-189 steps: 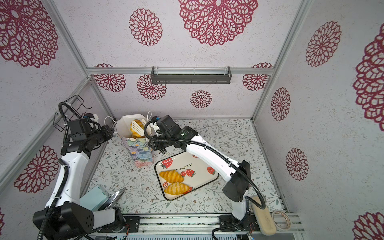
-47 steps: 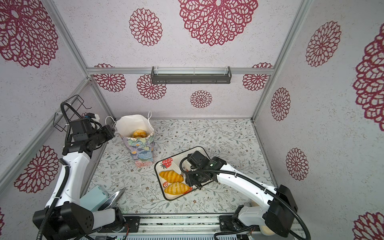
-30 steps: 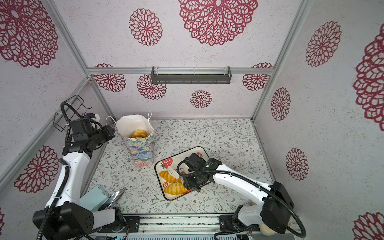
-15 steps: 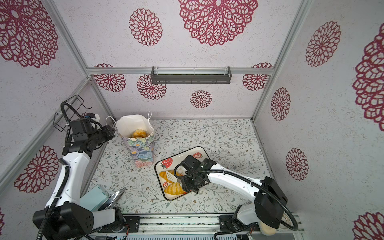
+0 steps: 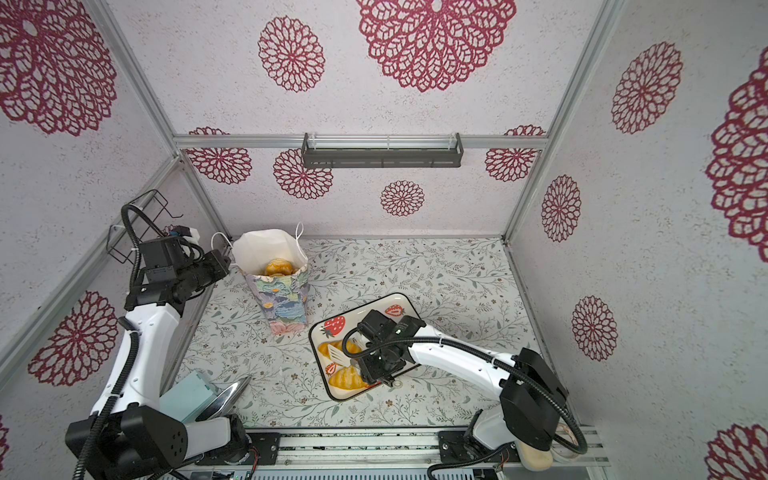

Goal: Place the fake bread into the paper bag
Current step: 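Lower the right gripper's tongs around the croissants on the tray, then clamp the croissant farther from the robot with the tongs and lift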

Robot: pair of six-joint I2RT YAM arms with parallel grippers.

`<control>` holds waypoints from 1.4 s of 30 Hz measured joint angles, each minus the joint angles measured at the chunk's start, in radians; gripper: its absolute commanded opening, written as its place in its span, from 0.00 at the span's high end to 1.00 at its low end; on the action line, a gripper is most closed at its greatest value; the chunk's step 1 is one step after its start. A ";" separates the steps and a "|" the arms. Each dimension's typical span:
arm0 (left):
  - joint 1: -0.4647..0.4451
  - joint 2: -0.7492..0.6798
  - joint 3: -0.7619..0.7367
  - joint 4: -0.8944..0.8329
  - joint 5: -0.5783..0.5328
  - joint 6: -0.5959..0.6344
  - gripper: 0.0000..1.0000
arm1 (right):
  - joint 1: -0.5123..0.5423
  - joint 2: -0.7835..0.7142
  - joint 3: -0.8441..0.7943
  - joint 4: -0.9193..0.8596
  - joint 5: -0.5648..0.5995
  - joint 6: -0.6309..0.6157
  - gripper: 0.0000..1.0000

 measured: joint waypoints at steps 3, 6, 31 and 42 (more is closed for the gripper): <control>0.000 0.000 0.000 0.000 0.000 0.000 1.00 | 0.001 0.009 0.001 -0.001 0.001 -0.008 0.42; 0.000 0.000 0.000 0.000 0.000 0.000 1.00 | 0.001 0.020 0.005 -0.003 0.001 -0.010 0.42; 0.000 0.000 0.000 -0.003 0.000 0.000 1.00 | 0.006 0.056 0.020 -0.006 0.023 -0.043 0.42; 0.000 0.000 0.000 -0.003 0.000 0.000 1.00 | 0.008 0.058 0.020 -0.007 0.028 -0.045 0.48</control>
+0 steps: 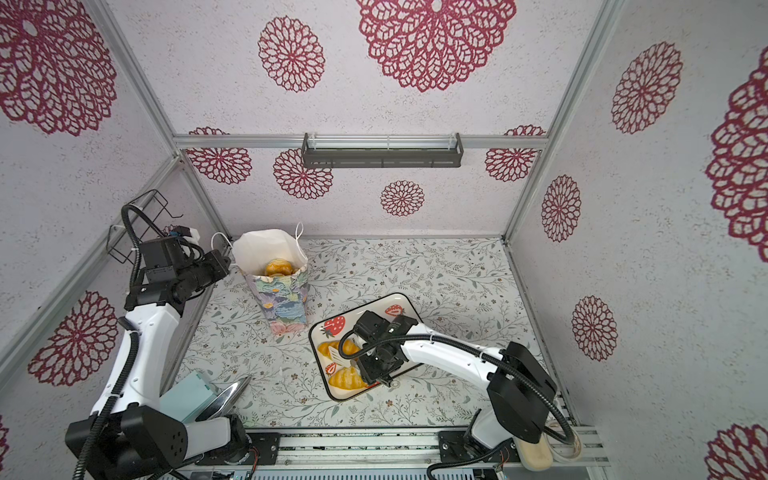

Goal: Place the fake bread into the paper bag
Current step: 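Clamp the croissant farther from the robot with the tongs and lift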

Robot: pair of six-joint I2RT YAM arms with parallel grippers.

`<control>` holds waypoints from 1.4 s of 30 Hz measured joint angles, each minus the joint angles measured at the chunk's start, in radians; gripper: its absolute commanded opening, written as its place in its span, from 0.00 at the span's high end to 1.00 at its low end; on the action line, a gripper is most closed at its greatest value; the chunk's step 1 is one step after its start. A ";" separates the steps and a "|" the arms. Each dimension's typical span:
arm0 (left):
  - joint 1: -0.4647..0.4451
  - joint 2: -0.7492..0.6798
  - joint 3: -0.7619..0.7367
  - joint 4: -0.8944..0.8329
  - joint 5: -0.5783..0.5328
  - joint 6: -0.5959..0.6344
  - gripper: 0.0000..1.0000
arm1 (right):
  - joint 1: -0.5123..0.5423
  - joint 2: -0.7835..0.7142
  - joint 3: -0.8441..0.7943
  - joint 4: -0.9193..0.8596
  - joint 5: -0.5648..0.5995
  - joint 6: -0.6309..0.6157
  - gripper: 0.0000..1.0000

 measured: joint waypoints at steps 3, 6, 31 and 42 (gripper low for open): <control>0.000 0.000 0.000 0.000 0.000 0.000 1.00 | 0.000 0.000 0.000 0.000 0.003 -0.001 0.50; 0.000 0.000 0.000 0.000 0.000 0.000 1.00 | 0.000 0.000 0.000 0.000 0.004 -0.005 0.52; 0.000 0.000 0.000 0.000 0.001 0.000 1.00 | -0.036 -0.045 0.000 -0.004 0.072 -0.005 0.59; 0.000 0.000 0.000 0.000 0.000 0.000 1.00 | -0.091 -0.092 -0.001 0.004 0.086 0.021 0.59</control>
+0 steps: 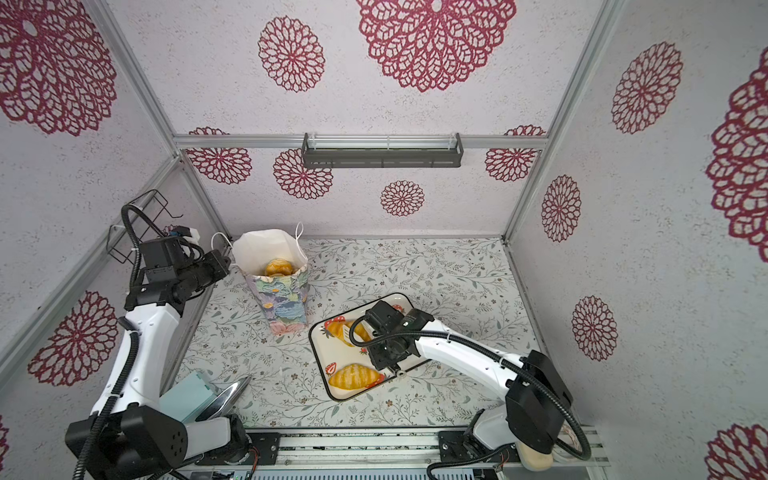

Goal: Place the fake bread into the paper bag
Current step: 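Clamp the croissant farther from the robot with the tongs and lift, then carry the croissant with the right tongs over the bag opening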

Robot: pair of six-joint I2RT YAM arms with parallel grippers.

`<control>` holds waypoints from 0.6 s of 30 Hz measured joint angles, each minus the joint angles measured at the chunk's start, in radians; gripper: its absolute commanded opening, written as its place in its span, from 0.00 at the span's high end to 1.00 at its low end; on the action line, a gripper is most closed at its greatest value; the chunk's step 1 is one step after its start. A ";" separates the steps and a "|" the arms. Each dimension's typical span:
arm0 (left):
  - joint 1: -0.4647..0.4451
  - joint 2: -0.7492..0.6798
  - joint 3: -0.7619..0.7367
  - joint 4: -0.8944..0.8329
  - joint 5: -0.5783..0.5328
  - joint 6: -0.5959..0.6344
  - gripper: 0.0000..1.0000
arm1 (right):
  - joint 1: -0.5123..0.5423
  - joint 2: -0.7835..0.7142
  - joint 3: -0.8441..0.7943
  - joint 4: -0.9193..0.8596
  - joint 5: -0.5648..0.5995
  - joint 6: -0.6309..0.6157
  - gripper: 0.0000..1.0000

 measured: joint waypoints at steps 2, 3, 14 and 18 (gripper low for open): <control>0.000 0.000 0.000 0.000 0.000 0.000 1.00 | -0.007 -0.012 0.000 0.003 0.000 0.006 0.60; 0.000 0.000 0.000 0.000 0.000 0.000 1.00 | -0.011 -0.020 -0.001 0.006 0.000 0.010 0.60; 0.000 0.000 0.000 0.000 0.000 0.000 1.00 | -0.024 -0.078 0.000 0.039 0.018 0.045 0.60; 0.000 0.000 0.000 0.000 0.000 0.000 1.00 | -0.025 -0.096 0.004 0.046 0.018 0.053 0.60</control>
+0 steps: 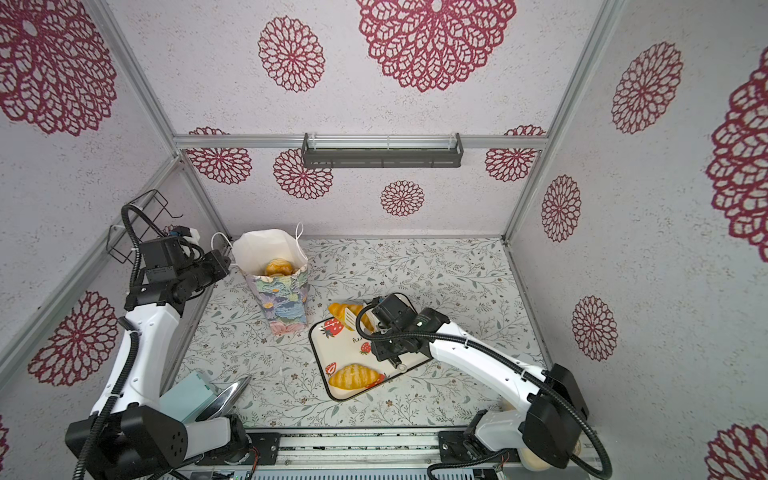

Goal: Place the fake bread into the paper bag
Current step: 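Carry the croissant with the right tongs over the bag opening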

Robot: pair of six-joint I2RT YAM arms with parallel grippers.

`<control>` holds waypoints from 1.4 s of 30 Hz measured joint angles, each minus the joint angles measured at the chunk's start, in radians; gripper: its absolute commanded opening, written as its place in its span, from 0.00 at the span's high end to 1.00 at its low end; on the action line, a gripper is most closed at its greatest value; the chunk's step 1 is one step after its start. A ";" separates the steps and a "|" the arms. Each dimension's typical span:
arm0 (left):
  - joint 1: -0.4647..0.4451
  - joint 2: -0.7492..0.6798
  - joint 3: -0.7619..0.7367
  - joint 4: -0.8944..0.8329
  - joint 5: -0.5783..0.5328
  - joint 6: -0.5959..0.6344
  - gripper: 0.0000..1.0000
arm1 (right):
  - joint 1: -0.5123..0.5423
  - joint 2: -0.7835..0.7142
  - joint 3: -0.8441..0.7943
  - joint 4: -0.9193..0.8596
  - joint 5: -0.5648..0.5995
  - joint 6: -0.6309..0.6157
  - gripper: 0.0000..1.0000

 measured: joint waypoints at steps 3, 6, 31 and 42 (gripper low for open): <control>0.000 0.000 0.000 0.000 0.000 0.000 1.00 | 0.000 -0.010 0.013 0.004 0.000 0.002 0.60; 0.000 0.000 0.000 0.000 0.000 0.000 1.00 | 0.000 -0.020 0.031 0.012 0.000 0.009 0.60; -0.001 0.000 0.000 0.000 0.000 0.000 1.00 | -0.004 -0.036 0.167 0.045 -0.003 0.017 0.60; -0.001 0.000 0.000 0.000 0.000 0.000 1.00 | -0.004 -0.035 0.231 0.050 -0.004 0.016 0.60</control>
